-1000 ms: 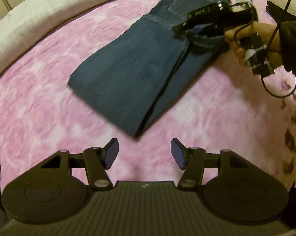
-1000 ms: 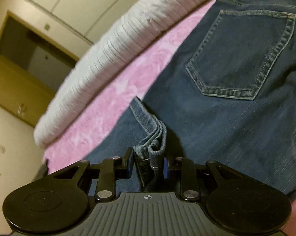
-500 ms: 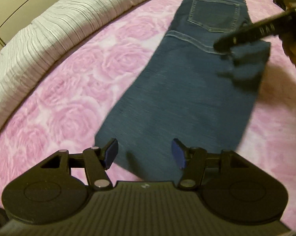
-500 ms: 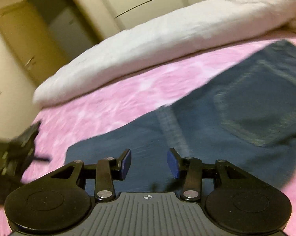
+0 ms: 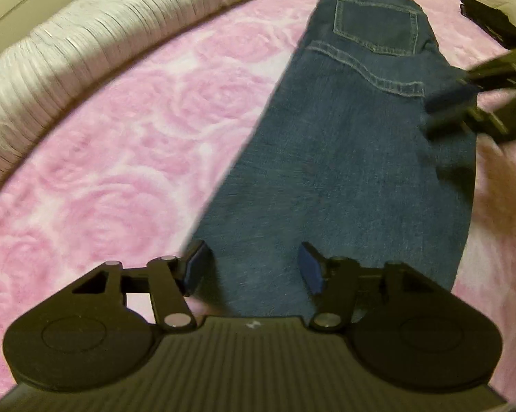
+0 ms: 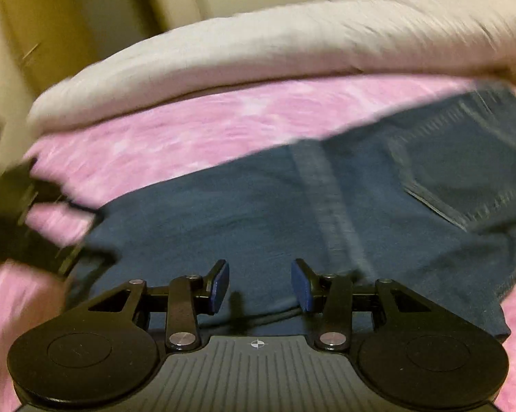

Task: Fold clothes
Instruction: 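Grasp the folded jeans edge with the left tool while the right tool grasps it too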

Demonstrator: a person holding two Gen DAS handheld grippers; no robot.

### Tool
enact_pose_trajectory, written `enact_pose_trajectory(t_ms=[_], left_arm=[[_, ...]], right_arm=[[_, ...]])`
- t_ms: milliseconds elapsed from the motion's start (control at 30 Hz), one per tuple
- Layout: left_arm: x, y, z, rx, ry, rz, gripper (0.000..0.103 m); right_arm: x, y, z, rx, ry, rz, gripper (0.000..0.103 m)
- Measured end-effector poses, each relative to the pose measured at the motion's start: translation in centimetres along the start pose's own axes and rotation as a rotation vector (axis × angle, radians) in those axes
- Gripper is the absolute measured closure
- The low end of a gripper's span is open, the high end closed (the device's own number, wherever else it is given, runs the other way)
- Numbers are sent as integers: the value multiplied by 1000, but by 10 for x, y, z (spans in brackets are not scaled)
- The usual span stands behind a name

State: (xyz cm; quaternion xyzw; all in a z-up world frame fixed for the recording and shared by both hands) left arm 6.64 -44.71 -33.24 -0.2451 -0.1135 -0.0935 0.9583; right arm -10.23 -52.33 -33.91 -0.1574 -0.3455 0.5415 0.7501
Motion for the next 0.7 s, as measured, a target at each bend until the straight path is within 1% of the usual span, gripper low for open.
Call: enact_pose_trajectory(t_ms=[67,133,200,233,333,367,433,500,533,567,600,633,667,700], left_arm=[[12,12,18,-7,-30,4,47],[21,26,35,-3,-63,-12,45],[23,40,48,12,-100,-56,42],[22,47,52,20,-115,-80,41],[16,68,63,45,-155,-151,39],[14,74,65,49,-155,-161,39],[9,86,68,44,-150,-183,39],[2,94,70,35,-151,-235,39],[-3,96,70,24,-151,-298,39],[-11,98,71,10,-158,-384,38],[-19,99,70,-6,-166,-476,37],[-28,101,67,-23,-184,-597,35],[-35,102,62,-35,-195,-688,35],[-40,101,56,-51,-205,-767,35]], right_arm=[[24,9,8,6,9,67,52],[48,18,15,11,19,133,37],[76,31,15,20,24,212,33],[92,41,12,25,23,258,32],[132,57,-10,26,89,334,32],[144,62,-18,20,110,367,32],[159,74,-42,32,195,469,32],[173,85,-66,45,281,571,32],[175,92,-75,47,331,618,33],[173,98,-81,52,382,664,33],[169,100,-81,45,410,677,33],[165,101,-81,37,437,688,35],[160,100,-80,39,487,680,38],[155,99,-77,44,502,671,40]])
Point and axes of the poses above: each gripper's, at about its wrist camera, not at the fingertips, and z roughly against the way its jaws point, x to its left, y to its underside, the point moved 2 cm from there along -z, roughly the way its jaws point, and after that the axes turned 15 degrees about -z, right-handed, at the moved point
